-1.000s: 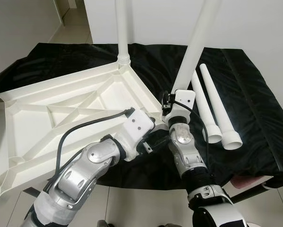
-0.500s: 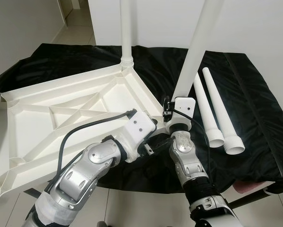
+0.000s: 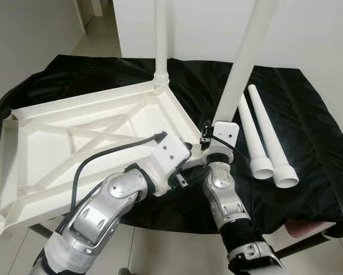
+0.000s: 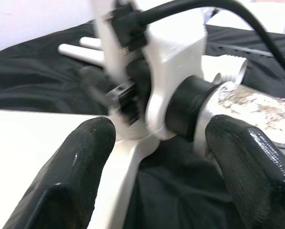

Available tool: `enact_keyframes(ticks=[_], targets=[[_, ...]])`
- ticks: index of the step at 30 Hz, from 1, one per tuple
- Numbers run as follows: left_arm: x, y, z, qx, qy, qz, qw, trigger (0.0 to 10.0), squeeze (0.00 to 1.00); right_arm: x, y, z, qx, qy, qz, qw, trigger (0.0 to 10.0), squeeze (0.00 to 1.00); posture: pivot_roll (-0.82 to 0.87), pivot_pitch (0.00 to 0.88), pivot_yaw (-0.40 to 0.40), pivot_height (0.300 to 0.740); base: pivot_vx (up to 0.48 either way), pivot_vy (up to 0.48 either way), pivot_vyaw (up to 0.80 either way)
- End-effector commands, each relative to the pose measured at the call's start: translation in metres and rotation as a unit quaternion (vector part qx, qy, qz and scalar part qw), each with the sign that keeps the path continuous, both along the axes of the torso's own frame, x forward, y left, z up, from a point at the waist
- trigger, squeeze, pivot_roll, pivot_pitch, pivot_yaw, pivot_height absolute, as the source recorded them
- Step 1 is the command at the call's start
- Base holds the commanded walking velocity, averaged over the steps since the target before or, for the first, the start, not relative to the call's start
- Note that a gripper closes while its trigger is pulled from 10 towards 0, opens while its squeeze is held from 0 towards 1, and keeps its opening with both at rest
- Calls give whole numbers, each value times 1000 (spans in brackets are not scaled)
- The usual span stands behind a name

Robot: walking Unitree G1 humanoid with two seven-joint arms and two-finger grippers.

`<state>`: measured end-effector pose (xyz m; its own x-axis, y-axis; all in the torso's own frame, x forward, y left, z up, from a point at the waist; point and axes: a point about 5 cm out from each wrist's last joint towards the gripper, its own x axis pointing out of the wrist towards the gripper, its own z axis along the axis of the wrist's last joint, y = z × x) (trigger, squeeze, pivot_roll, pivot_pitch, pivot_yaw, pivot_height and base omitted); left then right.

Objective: Building children table

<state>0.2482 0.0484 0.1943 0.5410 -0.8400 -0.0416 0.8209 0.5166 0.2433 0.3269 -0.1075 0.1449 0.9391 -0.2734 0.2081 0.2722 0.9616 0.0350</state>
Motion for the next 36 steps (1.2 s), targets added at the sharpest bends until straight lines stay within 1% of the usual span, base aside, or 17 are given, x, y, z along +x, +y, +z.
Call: enact_keyframes(ticks=[1, 6, 8, 13, 14, 17, 18, 19, 20, 23, 24, 25, 30, 32, 33, 35, 36], targets=[[-1, -2, -2, 5, 1, -15, 1000, 10000, 0, -8, -23, -30, -1, 66, -58, 996, 10000, 0, -107, 32, 20, 740, 0, 0, 0], [0, -2, -1, 6, 1, -13, 1000, 10000, 0, -7, -20, -31, -5, 66, -47, 997, 10000, 0, -107, 36, 21, 740, 0, 0, 0], [-1, -2, -1, 6, 1, -13, 1000, 10000, 0, -6, -17, -27, 0, 49, -31, 998, 10000, 0, -105, 40, 20, 740, 0, 0, 0], [-1, -2, -1, 5, 1, -13, 1000, 10000, 0, -5, -17, -23, -5, 38, -32, 999, 10000, 0, -106, 43, 21, 740, 0, 0, 0], [-1, -2, -1, 6, 1, -14, 1000, 10000, 0, -5, -20, -21, 4, 34, -29, 999, 10000, 263, -104, 46, 22, 740, 0, 0, 0], [-1, -2, 0, 6, 1, -14, 1000, 10000, 0, -4, -22, -20, 11, 31, -27, 999, 10000, 263, -104, 46, 23, 740, 0, 0, 0], [-1, -2, 0, 6, 1, -14, 1000, 10000, 0, -4, -23, -21, 12, 33, -31, 999, 10000, 369, -105, 47, 24, 740, 0, 0, 0], [-1, -1, 0, 6, 1, -14, 1000, 10000, 0, -4, -24, -21, 11, 35, -34, 999, 10000, 369, -105, 47, 24, 740, 0, 0, 0], [-1, -2, 0, 6, 1, -14, 1000, 10000, 0, -3, -25, -22, 11, 36, -35, 999, 10000, 325, -106, 49, 25, 740, 0, 0, 0], [-1, -2, 0, 6, 1, -15, 1000, 10000, 0, -3, -25, -21, 10, 35, -33, 999, 10000, 325, -106, 49, 25, 740, 0, 0, 0], [-1, -2, 0, 7, 1, -16, 1000, 10000, 0, -3, -25, -20, 13, 30, -28, 999, 10000, 988, -107, 50, 28, 740, 0, 0, 0], [-1, -2, 0, 7, 1, -16, 1000, 10000, 0, -3, -25, -19, 12, 22, -25, 999, 10000, 1000, -107, 51, 26, 740, 0, 0, 0], [-1, -2, 0, 7, 0, -17, 1000, 10000, 0, -2, -26, -12, 7, -1, -11, 1000, 10000, 1000, -108, 53, 26, 740, 0, 0, 0], [-2, -2, 0, 7, 0, -17, 1000, 10000, 0, -1, -27, -9, 2, -12, 6, 1000, 10000, 1000, -109, 54, 25, 740, 0, 0, 0], [-2, -2, 0, 6, 1, -17, 1000, 10000, 0, 0, -27, -7, -3, -14, 22, 1000, 10000, 0, -109, 55, 23, 740, 0, 0, 0], [-2, -2, 0, 6, 1, -17, 1000, 10000, 0, 1, -27, -7, -6, -14, 32, 999, 10000, 0, -109, 55, 23, 740, 0, 0, 0], [-2, -2, 0, 6, 1, -16, 1000, 10000, 0, 3, -26, -6, -5, -13, 61, 998, 10000, 0, -111, 56, 21, 740, 0, 0, 0]])
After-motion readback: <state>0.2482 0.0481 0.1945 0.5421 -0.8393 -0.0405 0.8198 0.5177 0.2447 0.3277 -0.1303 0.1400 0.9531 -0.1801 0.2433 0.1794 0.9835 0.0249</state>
